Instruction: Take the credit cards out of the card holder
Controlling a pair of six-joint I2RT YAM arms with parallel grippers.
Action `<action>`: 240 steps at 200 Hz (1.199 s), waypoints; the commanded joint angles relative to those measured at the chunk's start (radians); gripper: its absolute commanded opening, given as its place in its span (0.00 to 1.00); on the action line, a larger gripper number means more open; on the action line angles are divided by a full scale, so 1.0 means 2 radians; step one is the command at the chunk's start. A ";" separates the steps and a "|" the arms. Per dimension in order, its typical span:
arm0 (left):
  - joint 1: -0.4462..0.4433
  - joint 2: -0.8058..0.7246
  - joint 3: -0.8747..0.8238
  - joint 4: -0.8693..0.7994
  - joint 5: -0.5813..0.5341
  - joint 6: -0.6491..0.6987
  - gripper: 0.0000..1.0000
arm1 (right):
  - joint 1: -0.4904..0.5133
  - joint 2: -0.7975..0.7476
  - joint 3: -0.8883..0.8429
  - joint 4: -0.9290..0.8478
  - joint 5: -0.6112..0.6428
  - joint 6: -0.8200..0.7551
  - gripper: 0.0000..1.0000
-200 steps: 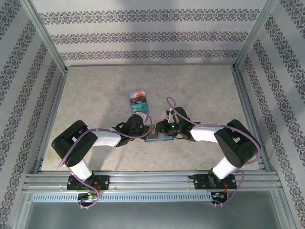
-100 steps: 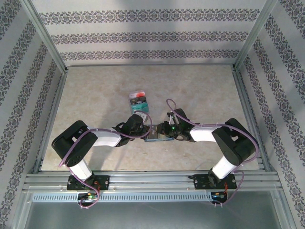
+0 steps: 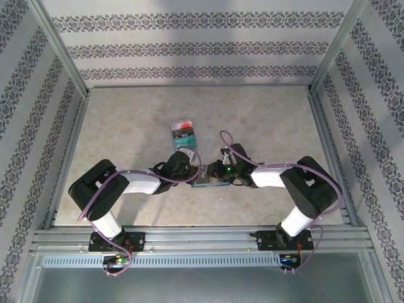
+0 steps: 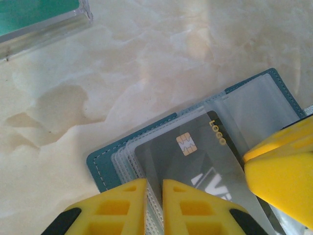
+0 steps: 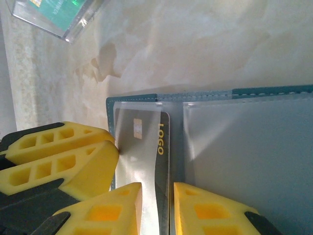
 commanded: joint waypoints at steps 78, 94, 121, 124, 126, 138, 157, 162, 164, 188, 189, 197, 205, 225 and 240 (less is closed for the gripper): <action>0.004 0.005 -0.010 -0.029 0.006 -0.006 0.15 | 0.007 -0.019 0.007 -0.003 0.010 -0.007 0.24; 0.004 0.005 -0.009 -0.030 0.005 -0.004 0.15 | 0.007 -0.026 0.012 -0.025 0.017 -0.017 0.25; 0.004 0.006 -0.009 -0.028 0.006 -0.003 0.15 | 0.009 -0.023 0.015 -0.028 0.017 -0.019 0.25; 0.004 0.006 -0.009 -0.027 0.006 -0.004 0.15 | 0.009 -0.022 0.016 -0.027 0.016 -0.019 0.25; 0.004 0.006 -0.009 -0.027 0.006 -0.004 0.15 | 0.009 -0.021 0.016 -0.027 0.016 -0.019 0.25; 0.004 0.007 -0.010 -0.025 0.006 -0.007 0.15 | 0.012 -0.014 0.017 -0.022 0.015 -0.017 0.25; 0.004 0.008 -0.010 -0.023 0.008 -0.008 0.15 | 0.016 -0.001 0.020 -0.011 0.009 -0.013 0.25; 0.004 0.008 -0.009 -0.024 0.008 -0.007 0.15 | 0.016 0.002 0.021 -0.008 0.007 -0.012 0.25; 0.004 0.008 -0.009 -0.024 0.008 -0.007 0.15 | 0.017 0.004 0.021 -0.007 0.007 -0.011 0.25; 0.004 0.009 -0.007 -0.024 0.008 -0.007 0.15 | 0.016 0.003 0.019 -0.004 0.011 -0.010 0.26; 0.004 0.009 -0.008 -0.024 0.008 -0.007 0.15 | 0.016 0.003 0.018 -0.004 0.011 -0.010 0.26; 0.004 0.010 -0.007 -0.024 0.008 -0.007 0.15 | 0.015 -0.002 0.017 -0.006 0.013 -0.010 0.26; 0.004 0.010 -0.006 -0.024 0.008 -0.007 0.15 | 0.014 -0.007 0.017 -0.011 0.016 -0.014 0.26; 0.004 0.012 -0.004 -0.027 0.008 -0.007 0.15 | 0.014 -0.021 0.020 -0.031 0.025 -0.022 0.27; 0.004 0.012 -0.003 -0.027 0.008 -0.007 0.15 | 0.013 -0.027 0.019 -0.039 0.031 -0.026 0.27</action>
